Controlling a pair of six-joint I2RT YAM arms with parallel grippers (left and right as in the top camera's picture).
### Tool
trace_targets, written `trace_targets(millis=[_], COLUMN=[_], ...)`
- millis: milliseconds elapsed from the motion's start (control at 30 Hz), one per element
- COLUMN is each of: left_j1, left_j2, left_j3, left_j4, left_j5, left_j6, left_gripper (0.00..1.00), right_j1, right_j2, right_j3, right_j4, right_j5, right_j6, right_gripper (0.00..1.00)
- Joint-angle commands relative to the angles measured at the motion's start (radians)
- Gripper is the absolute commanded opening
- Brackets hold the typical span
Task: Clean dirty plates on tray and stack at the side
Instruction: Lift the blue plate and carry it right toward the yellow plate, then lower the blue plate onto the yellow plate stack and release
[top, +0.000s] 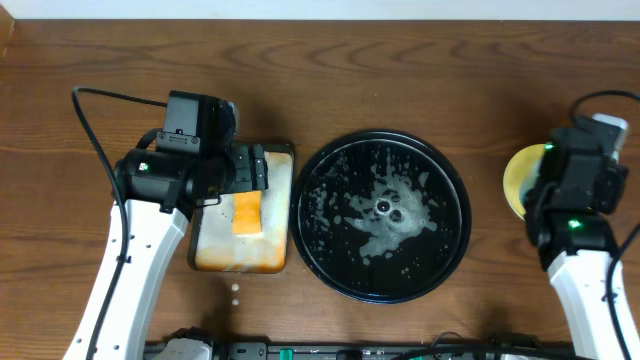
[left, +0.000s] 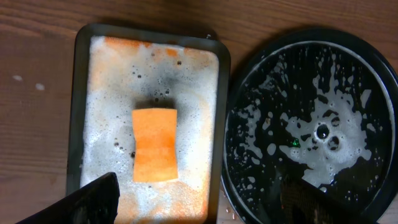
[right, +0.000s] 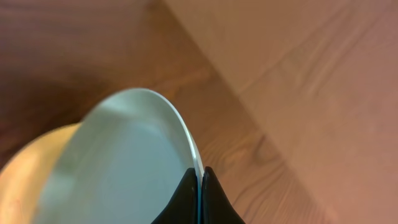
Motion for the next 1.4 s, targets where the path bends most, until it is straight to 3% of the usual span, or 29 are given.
trace_targets(millis=[0, 333, 700, 833, 967, 1167, 1367], left_j1=[0.0, 0.001, 0.001, 0.001, 0.001, 0.001, 0.001], left_j2=[-0.001, -0.001, -0.001, -0.001, -0.001, -0.001, -0.001], left_j3=[0.0, 0.0, 0.0, 0.0, 0.0, 0.0, 0.0], left_j4=[-0.002, -0.002, -0.002, -0.002, -0.002, -0.002, -0.002], left_j5=[0.005, 0.005, 0.005, 0.005, 0.005, 0.005, 0.005], left_j6=[0.014, 0.014, 0.014, 0.014, 0.014, 0.014, 0.014], left_gripper=[0.84, 0.84, 0.84, 0.84, 0.84, 0.84, 0.84], right_j1=[-0.089, -0.184, -0.211, -0.311, -0.476, -0.713, -0.786], right_j2=[0.05, 0.219, 0.226, 0.235, 0.255, 0.257, 0.286], right_j3=[0.012, 0.011, 0.011, 0.011, 0.011, 0.011, 0.011], right_j4=[-0.023, -0.067, -0.08, -0.141, -0.183, -0.197, -0.103], right_j5=[-0.159, -0.336, -0.364, -0.492, -0.716, -0.797, -0.875], right_j6=[0.146, 0.197, 0.257, 0.386, 0.422, 0.445, 0.445], right_gripper=[0.01, 0.01, 0.01, 0.16, 0.41, 0.41, 0.4])
